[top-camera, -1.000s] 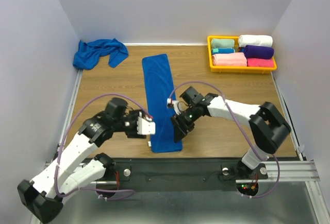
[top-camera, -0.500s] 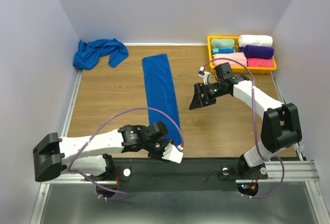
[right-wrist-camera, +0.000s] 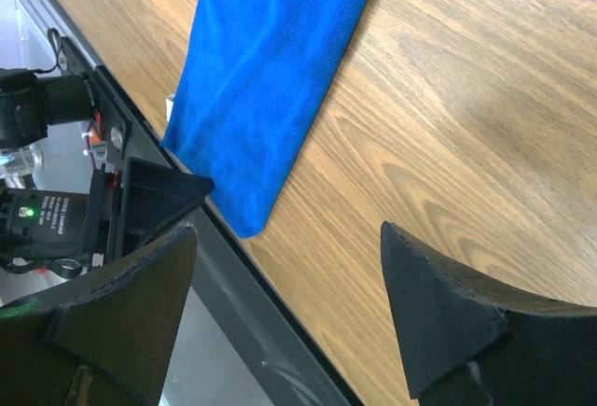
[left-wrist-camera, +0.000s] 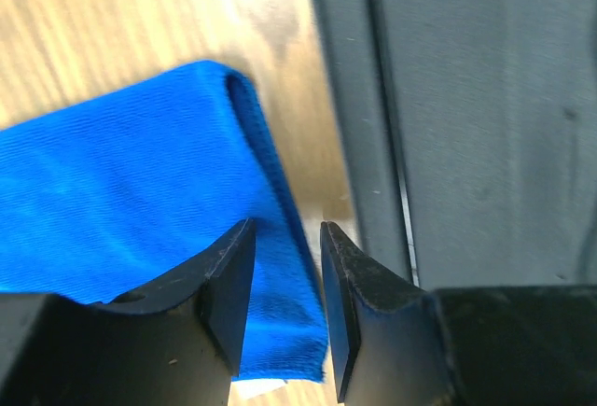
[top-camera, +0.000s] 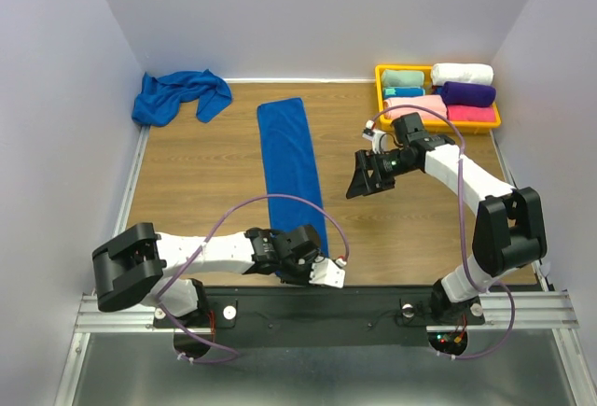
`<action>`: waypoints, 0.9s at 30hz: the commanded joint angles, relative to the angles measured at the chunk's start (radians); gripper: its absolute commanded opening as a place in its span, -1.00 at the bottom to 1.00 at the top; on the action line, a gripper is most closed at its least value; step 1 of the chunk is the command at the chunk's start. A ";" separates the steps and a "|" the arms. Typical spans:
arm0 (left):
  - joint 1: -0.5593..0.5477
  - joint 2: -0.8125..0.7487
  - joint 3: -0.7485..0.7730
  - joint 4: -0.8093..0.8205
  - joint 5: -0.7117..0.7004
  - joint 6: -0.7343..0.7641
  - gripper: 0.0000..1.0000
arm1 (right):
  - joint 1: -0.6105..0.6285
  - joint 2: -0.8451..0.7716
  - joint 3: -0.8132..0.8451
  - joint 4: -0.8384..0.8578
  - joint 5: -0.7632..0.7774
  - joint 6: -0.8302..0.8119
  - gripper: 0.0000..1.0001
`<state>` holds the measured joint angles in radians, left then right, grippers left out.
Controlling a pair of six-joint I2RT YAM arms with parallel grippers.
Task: Roll the towels
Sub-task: Fold the towel
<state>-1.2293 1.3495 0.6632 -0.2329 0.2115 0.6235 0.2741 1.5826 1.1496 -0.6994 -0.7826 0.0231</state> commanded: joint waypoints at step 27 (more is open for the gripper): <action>-0.022 0.001 0.137 -0.184 0.172 0.053 -1.00 | -0.052 -0.013 0.048 -0.035 -0.012 -0.063 0.65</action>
<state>-1.2423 1.4113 0.7219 -0.3000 0.2535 0.6525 0.2375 1.5990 1.1496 -0.7185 -0.7849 -0.0154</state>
